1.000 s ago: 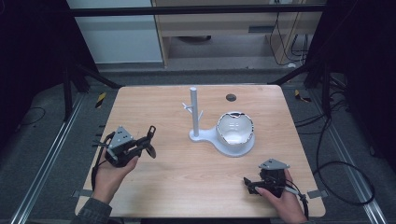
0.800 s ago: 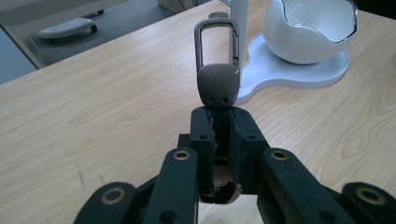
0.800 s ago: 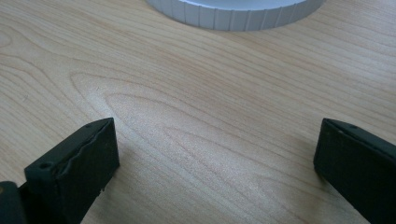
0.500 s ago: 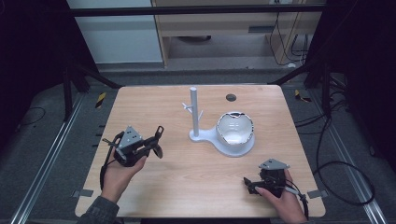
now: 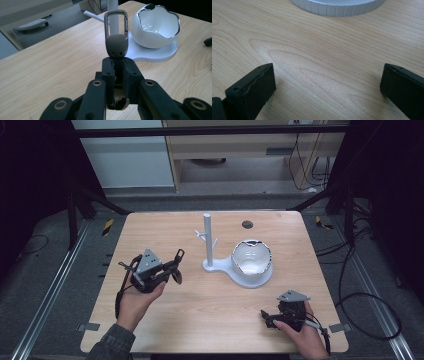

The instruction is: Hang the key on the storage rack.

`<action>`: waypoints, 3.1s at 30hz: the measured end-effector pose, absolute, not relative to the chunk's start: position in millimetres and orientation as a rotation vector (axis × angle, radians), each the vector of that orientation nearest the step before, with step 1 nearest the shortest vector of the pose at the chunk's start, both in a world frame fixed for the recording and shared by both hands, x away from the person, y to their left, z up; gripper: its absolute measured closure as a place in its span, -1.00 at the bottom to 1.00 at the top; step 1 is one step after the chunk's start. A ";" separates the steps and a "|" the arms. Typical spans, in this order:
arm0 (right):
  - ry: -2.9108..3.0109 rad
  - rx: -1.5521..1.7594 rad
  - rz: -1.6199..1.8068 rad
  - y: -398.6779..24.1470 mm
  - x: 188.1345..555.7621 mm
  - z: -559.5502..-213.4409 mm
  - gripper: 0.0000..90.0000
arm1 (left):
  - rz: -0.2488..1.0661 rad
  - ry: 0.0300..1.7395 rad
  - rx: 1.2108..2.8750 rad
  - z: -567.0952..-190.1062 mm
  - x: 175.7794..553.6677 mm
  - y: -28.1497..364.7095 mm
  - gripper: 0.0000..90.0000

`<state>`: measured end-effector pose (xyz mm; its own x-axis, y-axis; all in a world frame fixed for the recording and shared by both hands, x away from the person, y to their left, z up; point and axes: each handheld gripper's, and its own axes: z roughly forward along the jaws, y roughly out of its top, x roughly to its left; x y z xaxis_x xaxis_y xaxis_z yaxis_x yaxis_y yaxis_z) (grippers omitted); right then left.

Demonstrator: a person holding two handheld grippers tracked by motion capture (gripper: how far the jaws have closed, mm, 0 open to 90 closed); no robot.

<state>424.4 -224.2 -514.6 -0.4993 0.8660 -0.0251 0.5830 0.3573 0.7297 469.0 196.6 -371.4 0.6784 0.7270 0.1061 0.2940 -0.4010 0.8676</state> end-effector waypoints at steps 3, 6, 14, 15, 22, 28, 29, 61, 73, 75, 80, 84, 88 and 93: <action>2.217 1.264 0.942 -224.2 424.4 -514.6 -0.99 | 0.613 0.783 1.985 -367.2 474.2 187.8 0.78; 2.216 1.265 0.942 -224.1 424.3 -514.6 -0.99 | 0.615 0.783 1.975 -364.4 479.7 179.8 0.78; 2.217 1.264 0.942 -224.2 424.3 -514.6 -0.99 | 0.621 0.780 1.976 -356.7 488.0 161.8 0.78; 2.217 1.265 0.942 -224.1 424.3 -514.6 -0.99 | 0.629 0.785 1.976 -356.2 489.1 159.7 0.78; 2.217 1.265 0.942 -224.1 424.3 -514.6 -0.99 | 0.624 0.808 1.966 -353.4 498.4 155.9 0.78; 2.216 1.266 0.942 -224.1 424.3 -514.6 -0.99 | 0.618 0.818 1.951 -349.1 505.5 152.1 0.78; 2.216 1.265 0.942 -224.1 424.3 -514.6 -0.99 | 0.615 0.816 1.955 -348.6 506.8 150.8 0.78; 2.217 1.264 0.942 -224.0 424.2 -514.5 -0.99 | 0.586 0.870 1.975 -371.0 531.8 136.5 0.78; 2.217 1.264 0.942 -224.0 424.1 -514.5 -0.99 | 0.579 0.866 1.973 -373.7 533.3 132.9 0.78; 2.217 1.267 0.943 -223.9 424.0 -514.6 -0.99 | 0.576 0.867 1.972 -374.9 534.2 131.6 0.78; 2.217 1.268 0.943 -223.8 423.9 -514.6 -0.99 | 0.568 0.863 1.969 -377.5 536.1 128.5 0.78; 2.217 1.266 0.944 -223.7 423.8 -514.5 -0.99 | 0.573 0.861 1.962 -380.5 538.4 128.7 0.78; 2.217 1.266 0.944 -223.7 423.7 -514.6 -0.99 | 0.569 0.864 1.956 -381.8 539.4 128.1 0.78; 2.221 1.255 0.944 -224.3 423.9 -514.8 -0.99 | 0.567 0.864 1.946 -383.5 539.1 127.3 0.78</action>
<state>423.9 -224.3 -514.8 -0.5055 0.8624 -0.0279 0.5783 0.3627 0.7308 539.1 127.3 -383.5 0.6503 0.7583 0.0454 0.3435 -0.3469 0.8727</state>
